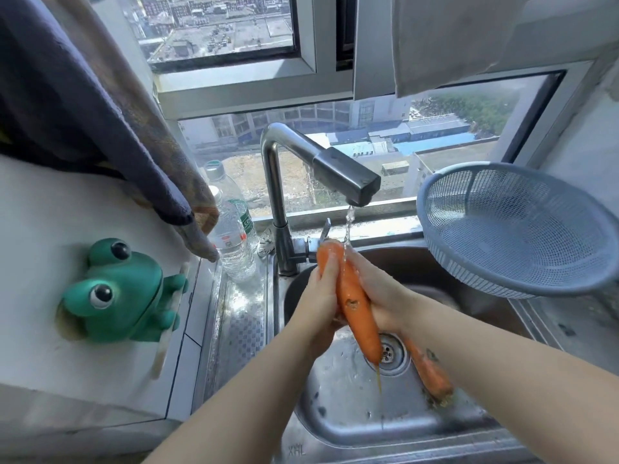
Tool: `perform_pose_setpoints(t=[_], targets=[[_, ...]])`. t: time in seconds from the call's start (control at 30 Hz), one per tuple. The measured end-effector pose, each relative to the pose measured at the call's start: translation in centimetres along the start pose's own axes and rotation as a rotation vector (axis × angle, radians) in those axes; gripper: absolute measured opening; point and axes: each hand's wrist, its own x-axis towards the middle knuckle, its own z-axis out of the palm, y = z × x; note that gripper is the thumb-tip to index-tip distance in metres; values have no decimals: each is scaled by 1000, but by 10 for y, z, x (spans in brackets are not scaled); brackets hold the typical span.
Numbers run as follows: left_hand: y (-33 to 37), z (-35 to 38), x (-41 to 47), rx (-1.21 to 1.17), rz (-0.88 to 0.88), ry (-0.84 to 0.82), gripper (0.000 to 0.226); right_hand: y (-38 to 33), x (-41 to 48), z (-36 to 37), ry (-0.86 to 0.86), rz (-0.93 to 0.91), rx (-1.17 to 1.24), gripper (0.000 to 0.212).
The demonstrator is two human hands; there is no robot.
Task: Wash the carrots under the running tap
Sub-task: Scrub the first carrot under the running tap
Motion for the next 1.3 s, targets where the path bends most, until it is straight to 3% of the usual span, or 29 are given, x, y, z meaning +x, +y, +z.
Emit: perform_pose_setpoints(t=[0.13,0.27,0.37,0.5,0.67,0.83,0.93,1.13,1.3], targets=[[1,-9,-5,136,19,15,57,-1,10,12,86,-118,72,62],[1,-17,-20,97,-85,-30,53,-9,11,22,177,-194,120,36],[-2,-21,-23,45,-161,-52,66,-10,7,22,141,-239,75,31],[1,-10,-20,40,-184,-130,65,-11,-3,14,134,-273,51,33],[15,10,-7,157,-167,-210,34,-20,-20,-10,267,-374,98,36],[37,22,19,233,-262,-131,17,-25,-34,-30,369,-384,95,44],[44,28,32,342,-302,-101,36,-24,-39,-36,360,-394,82,38],[32,18,37,351,-380,-260,70,-19,-42,-34,302,-345,116,36],[35,-2,8,202,-377,-273,60,-6,-29,-17,220,-201,153,36]])
